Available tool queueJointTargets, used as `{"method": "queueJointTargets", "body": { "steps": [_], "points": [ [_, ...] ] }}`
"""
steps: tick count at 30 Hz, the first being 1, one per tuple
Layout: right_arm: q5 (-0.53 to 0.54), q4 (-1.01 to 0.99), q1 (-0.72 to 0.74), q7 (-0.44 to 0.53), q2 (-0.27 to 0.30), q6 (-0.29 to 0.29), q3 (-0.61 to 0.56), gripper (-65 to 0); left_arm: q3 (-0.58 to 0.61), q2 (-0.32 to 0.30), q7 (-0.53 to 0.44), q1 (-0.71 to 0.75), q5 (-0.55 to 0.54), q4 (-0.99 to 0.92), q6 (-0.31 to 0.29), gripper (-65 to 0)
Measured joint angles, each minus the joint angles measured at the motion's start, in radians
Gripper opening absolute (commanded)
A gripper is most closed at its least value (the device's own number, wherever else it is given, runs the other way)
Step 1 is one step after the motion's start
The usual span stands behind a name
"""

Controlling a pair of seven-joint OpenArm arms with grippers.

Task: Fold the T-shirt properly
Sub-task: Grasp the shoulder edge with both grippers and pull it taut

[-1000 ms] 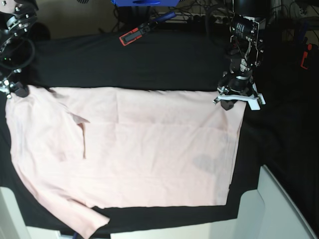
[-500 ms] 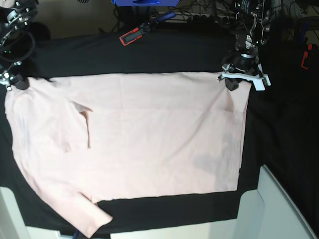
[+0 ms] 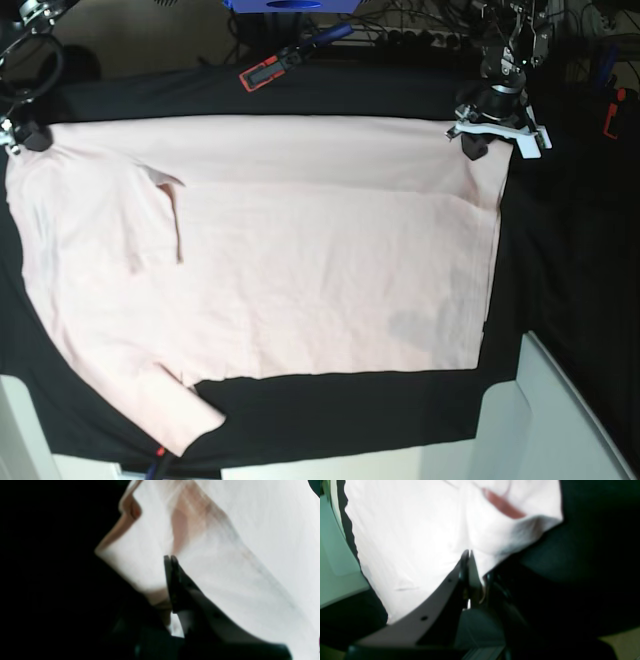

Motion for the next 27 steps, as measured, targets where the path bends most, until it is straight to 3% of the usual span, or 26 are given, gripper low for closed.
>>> {"method": "queueJointTargets", "body": {
  "steps": [8, 27],
  "points": [
    [0.124, 0.001, -0.085, -0.003, 0.000, 0.000, 0.000, -65.0, -0.002, 0.002, -0.003, 0.051, -0.002, 0.031, -0.006, -65.0],
    [0.127, 0.002, -0.093, -0.001, 0.000, 0.000, -0.005, -65.0, -0.004, 0.003, -0.013, 0.096, -0.003, 0.045, -0.010, -65.0]
  ]
}}
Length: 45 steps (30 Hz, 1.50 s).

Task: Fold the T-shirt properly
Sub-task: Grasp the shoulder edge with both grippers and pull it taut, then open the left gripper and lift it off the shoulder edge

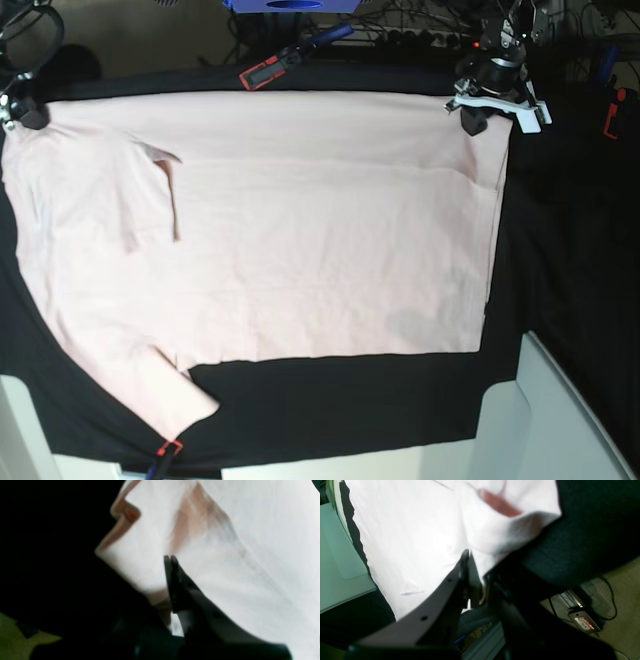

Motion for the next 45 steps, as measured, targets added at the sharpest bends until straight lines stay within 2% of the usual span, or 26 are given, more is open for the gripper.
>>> {"method": "queueJointTargets", "body": {
  "steps": [5, 7, 8, 9, 11, 13, 14, 15, 16, 19, 22, 24, 26, 30, 32, 35, 37, 41, 45],
  "points": [
    [0.000, 0.000, 0.000, 0.000, 0.000, 0.000, 0.000, -65.0, 0.000, 0.000, 0.002, -0.003, 0.000, 0.000, 0.000, -64.8],
    [0.000, 0.000, 0.000, 0.000, 0.000, 0.000, 0.000, -64.9, 0.000, 0.000, 0.003, -0.003, 0.000, 0.000, 0.000, -61.5],
    [0.000, 0.000, 0.000, 0.000, 0.000, 0.000, 0.000, -62.7, 0.000, 0.000, 0.003, -0.003, -0.004, -0.001, 0.000, -58.3],
    [0.000, 0.000, 0.000, 0.000, 0.000, 0.000, 0.000, -58.9, 0.000, 0.000, 0.002, -0.003, -0.008, -0.001, 0.000, -53.1],
    [0.017, 0.000, 0.000, 0.000, 0.000, 0.000, 0.001, -46.6, -0.002, 0.000, -0.010, -0.003, -0.011, -0.001, -0.002, -42.5],
    [0.044, 0.001, 0.000, -0.003, 0.003, 0.007, 0.003, -29.5, -0.004, 0.000, -0.013, -0.003, -0.011, 0.001, -0.006, -33.4],
    [0.060, 0.002, 0.001, -0.005, 0.005, 0.015, 0.006, -21.9, -0.004, 0.000, -0.016, -0.003, -0.011, 0.002, -0.008, -30.7],
    [0.073, 0.002, 0.003, -0.006, 0.006, 0.016, 0.006, -17.0, -0.004, 0.000, -0.017, -0.003, -0.011, 0.002, -0.008, -28.7],
    [0.078, 0.006, 0.003, -0.004, 0.008, 0.020, 0.009, -14.9, -0.004, 0.000, -0.020, -0.003, -0.011, 0.002, -0.009, -27.5],
    [0.067, 0.006, 0.005, 0.008, -0.003, 0.014, 0.092, -16.4, -0.047, 0.007, -0.015, 0.008, -0.010, 0.002, -0.018, -24.7],
    [0.071, 0.008, -0.019, 0.020, -0.017, 0.015, 0.166, -16.4, -0.197, 0.047, -0.011, 0.047, -0.010, -0.003, -0.007, -24.0],
    [0.070, 0.008, -0.026, 0.020, -0.016, 0.014, 0.172, -16.4, -0.281, 0.072, -0.007, 0.075, -0.008, -0.003, 0.002, -24.0],
    [0.071, 0.008, -0.031, 0.018, -0.014, 0.015, 0.172, -16.4, -0.353, 0.101, 0.031, 0.095, 0.005, -0.011, 0.049, -24.0],
    [0.072, 0.010, -0.041, 0.019, -0.014, 0.018, 0.172, -16.4, -0.426, 0.118, 0.036, 0.119, 0.005, -0.011, 0.041, -24.2],
    [0.044, 0.058, -0.052, 0.015, -0.022, 0.008, 0.170, -16.5, -0.430, 0.115, 0.033, 0.119, 0.005, 0.036, 0.041, -24.5],
    [-0.024, 0.214, -0.078, -0.056, -0.039, -0.017, 0.170, -16.5, -0.423, 0.113, 0.031, 0.142, 0.005, 0.156, 0.026, -24.7],
    [-0.010, 0.312, -0.080, -0.089, -0.041, -0.013, 0.170, -16.5, -0.423, 0.117, 0.031, 0.158, 0.008, 0.225, 0.026, -24.7],
    [-0.001, 0.512, -0.054, -0.093, -0.020, -0.009, 0.161, -16.5, -0.389, 0.108, 0.028, 0.173, 0.007, 0.334, 0.039, -24.7],
    [-0.013, 0.620, -0.061, -0.105, 0.032, -0.010, 0.039, -16.5, -0.301, 0.065, 0.032, 0.165, 0.008, 0.388, 0.027, -24.9]
  ]
}}
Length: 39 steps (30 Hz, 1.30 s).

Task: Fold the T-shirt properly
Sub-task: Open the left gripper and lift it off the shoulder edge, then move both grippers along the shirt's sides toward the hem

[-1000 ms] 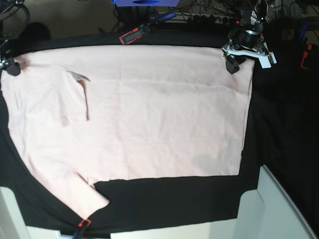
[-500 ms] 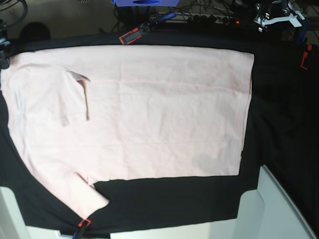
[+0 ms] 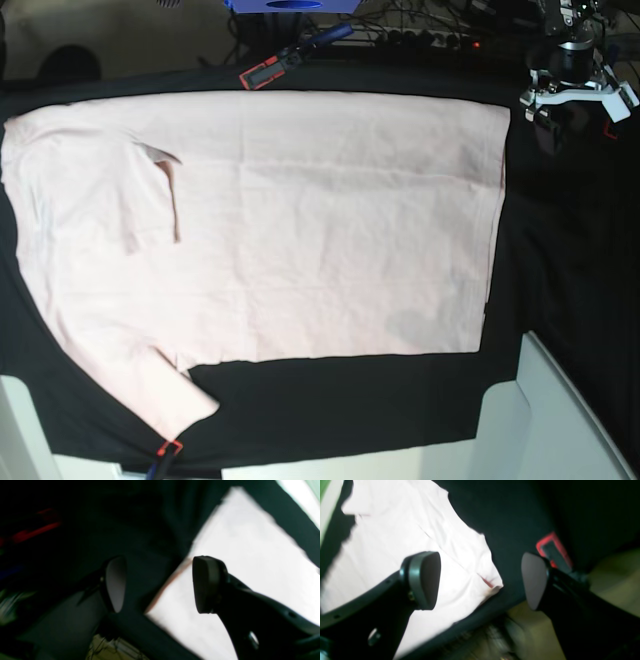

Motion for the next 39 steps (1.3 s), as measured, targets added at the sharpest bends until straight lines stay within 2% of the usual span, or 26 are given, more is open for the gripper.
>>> {"method": "queueJointTargets", "body": {
  "steps": [5, 8, 11, 14, 15, 18, 20, 23, 26, 32, 39],
  "points": [
    [0.011, 0.007, 0.056, 0.009, 0.075, 0.003, -0.179, -16.5, 0.087, -0.061, 0.006, -0.046, 0.002, 0.005, 0.010, -24.9],
    [-0.009, 0.006, 0.067, 0.083, 0.112, 0.003, -0.304, -16.5, 0.119, -0.110, -0.002, -0.086, 0.002, 0.011, 0.001, -24.9],
    [-0.142, 0.002, 0.107, 0.174, 0.139, 0.000, -0.468, -16.5, 0.173, -0.177, 0.005, -0.126, 0.005, 0.009, 0.009, -24.9],
    [-0.286, 0.002, 0.162, 0.265, 0.141, 0.011, -0.600, -16.2, 0.240, -0.241, 0.019, -0.187, 0.113, 0.008, 0.011, -24.9],
    [-0.347, 0.002, 0.175, 0.279, 0.140, 0.007, -0.638, -16.2, 0.254, -0.252, 0.066, -0.211, 0.161, 0.009, 0.022, -24.9],
    [-0.473, -0.090, 0.226, 0.360, 0.140, 0.006, -0.722, -16.2, 0.269, -0.241, 0.249, -0.288, 0.269, 0.008, 0.030, -24.9],
    [-0.509, -0.201, 0.277, 0.412, 0.139, 0.001, -0.749, -16.2, 0.267, -0.218, 0.320, -0.335, 0.292, 0.003, 0.029, -24.9],
    [-0.536, -0.376, 0.352, 0.480, 0.146, 0.006, -0.764, -16.2, 0.271, -0.216, 0.411, -0.409, 0.304, -0.026, 0.024, -24.9],
    [-0.576, -0.520, 0.411, 0.525, 0.177, 0.013, -0.826, -16.2, 0.264, -0.222, 0.457, -0.456, 0.328, -0.032, 0.034, -24.9],
    [-0.580, -0.637, 0.476, 0.692, 0.211, 0.010, -0.965, -16.2, 0.267, -0.223, 0.547, -0.522, 0.324, -0.046, 0.026, -24.9],
    [-0.576, -0.886, 0.648, 0.743, 0.227, 0.007, -1.036, -16.2, 0.267, -0.220, 0.557, -0.540, 0.320, -0.129, 0.028, -24.9]
  ]
}}
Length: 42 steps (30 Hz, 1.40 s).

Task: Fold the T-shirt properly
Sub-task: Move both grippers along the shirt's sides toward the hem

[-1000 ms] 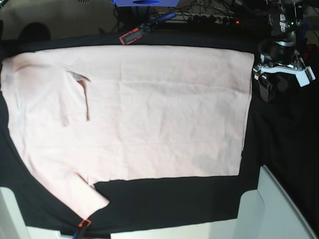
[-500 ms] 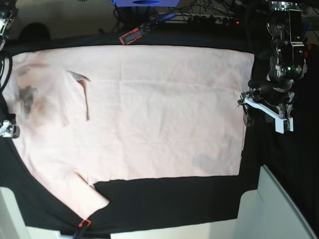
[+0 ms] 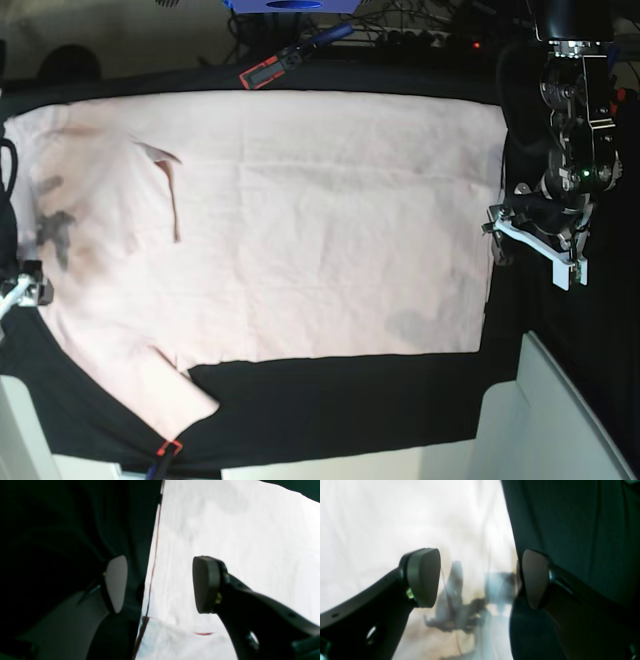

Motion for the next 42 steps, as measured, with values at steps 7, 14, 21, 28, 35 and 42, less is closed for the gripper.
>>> {"method": "queueJointTargets", "body": {
  "steps": [7, 14, 21, 28, 35, 42],
  "points": [
    [-0.009, -0.221, 0.079, 0.160, -0.049, -0.050, -0.082, -16.2, -0.026, 0.004, 0.002, 0.002, -0.002, -0.007, -0.002, -24.9],
    [-0.003, -0.330, 0.085, 0.259, -0.035, -0.155, -0.082, -16.2, -0.237, 0.065, 0.002, 0.009, 0.004, -0.005, 0.005, -24.9],
    [-0.005, -0.345, 0.052, 0.272, -0.043, -0.165, -0.108, -16.2, -0.256, 0.059, 0.001, 0.055, 0.004, -0.004, 0.001, -24.9],
    [-0.003, -0.341, 0.044, 0.295, -0.058, -0.179, -0.178, -20.3, -0.256, 0.062, 0.006, 0.075, 0.002, -0.005, 0.000, -24.9],
    [0.010, -0.337, 0.035, 0.304, -0.060, -0.170, -0.181, -64.6, -0.256, 0.063, 0.005, 0.077, 0.000, -0.005, 0.000, -24.4],
    [0.015, -0.330, 0.019, 0.325, -0.062, -0.193, -0.182, -64.1, -0.256, 0.063, -0.001, -0.020, 0.008, -0.097, -0.002, -23.9]
  ]
}}
